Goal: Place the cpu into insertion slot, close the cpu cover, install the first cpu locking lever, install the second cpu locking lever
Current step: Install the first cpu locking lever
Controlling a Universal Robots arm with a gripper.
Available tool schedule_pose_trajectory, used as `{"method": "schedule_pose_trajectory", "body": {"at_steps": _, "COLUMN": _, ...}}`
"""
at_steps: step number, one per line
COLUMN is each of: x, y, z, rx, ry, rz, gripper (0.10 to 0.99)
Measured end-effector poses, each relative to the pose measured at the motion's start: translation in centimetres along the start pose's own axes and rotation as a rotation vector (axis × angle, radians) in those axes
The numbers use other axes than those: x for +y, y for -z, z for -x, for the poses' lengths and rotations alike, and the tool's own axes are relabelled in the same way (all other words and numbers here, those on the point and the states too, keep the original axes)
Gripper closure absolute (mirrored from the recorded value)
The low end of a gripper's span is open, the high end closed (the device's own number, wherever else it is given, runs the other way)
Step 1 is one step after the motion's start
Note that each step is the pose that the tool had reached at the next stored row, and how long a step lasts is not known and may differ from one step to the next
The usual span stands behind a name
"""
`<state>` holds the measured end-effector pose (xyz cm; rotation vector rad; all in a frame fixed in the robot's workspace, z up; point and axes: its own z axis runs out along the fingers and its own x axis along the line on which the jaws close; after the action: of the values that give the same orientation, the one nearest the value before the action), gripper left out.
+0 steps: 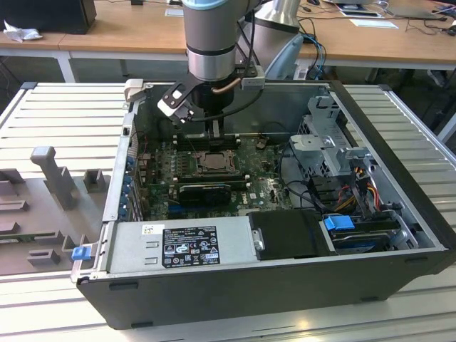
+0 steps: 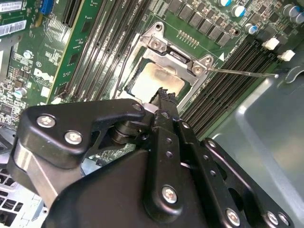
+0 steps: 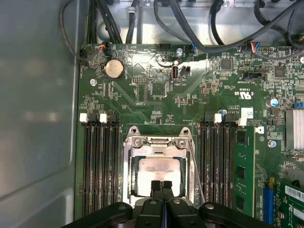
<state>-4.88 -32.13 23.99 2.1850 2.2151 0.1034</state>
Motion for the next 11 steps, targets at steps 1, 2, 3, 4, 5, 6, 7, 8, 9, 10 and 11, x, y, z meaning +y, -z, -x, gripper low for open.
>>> {"method": "schedule_pose_trajectory", "body": {"at_steps": 1, "x": 0.0, "y": 0.0, "z": 0.0, "rx": -0.0001, "ry": 0.0, "rz": 0.0, "gripper": 0.98}}
{"method": "schedule_pose_trajectory", "body": {"at_steps": 2, "x": 0.0, "y": 0.06, "z": 0.01, "rx": -0.0001, "ry": 0.0, "rz": 0.0, "gripper": 0.98}}
{"method": "schedule_pose_trajectory", "body": {"at_steps": 3, "x": 0.0, "y": 0.14, "z": 0.0, "rx": 0.0001, "ry": 0.0, "rz": 0.0, "gripper": 0.98}}
{"method": "schedule_pose_trajectory", "body": {"at_steps": 4, "x": 0.01, "y": 0.2, "z": 0.0, "rx": 0.0, "ry": 0.0, "rz": 0.0, "gripper": 0.98}}
{"method": "schedule_pose_trajectory", "body": {"at_steps": 5, "x": 0.01, "y": 0.27, "z": 0.0, "rx": -0.0002, "ry": 0.0, "rz": 0.0, "gripper": 0.98}}
{"method": "schedule_pose_trajectory", "body": {"at_steps": 6, "x": 0.02, "y": 0.32, "z": -0.01, "rx": 0.0, "ry": 0.0, "rz": 0.0, "gripper": 0.98}}
{"method": "schedule_pose_trajectory", "body": {"at_steps": 7, "x": 0.02, "y": 0.35, "z": -0.01, "rx": -0.0001, "ry": 0.0, "rz": 0.0, "gripper": 0.98}}
{"method": "schedule_pose_trajectory", "body": {"at_steps": 8, "x": 0.02, "y": 0.43, "z": -0.01, "rx": 0.0, "ry": 0.0, "rz": 0.0, "gripper": 0.98}}
{"method": "schedule_pose_trajectory", "body": {"at_steps": 9, "x": 0.03, "y": 0.5, "z": -0.01, "rx": -0.0001, "ry": 0.0, "rz": 0.0, "gripper": 0.98}}
{"method": "schedule_pose_trajectory", "body": {"at_steps": 10, "x": 0.03, "y": 0.54, "z": -0.01, "rx": 0.0, "ry": 0.0, "rz": 0.0, "gripper": 0.98}}
{"method": "schedule_pose_trajectory", "body": {"at_steps": 11, "x": 0.03, "y": 0.58, "z": -0.01, "rx": 0.0, "ry": 0.0, "rz": 0.0, "gripper": 0.98}}
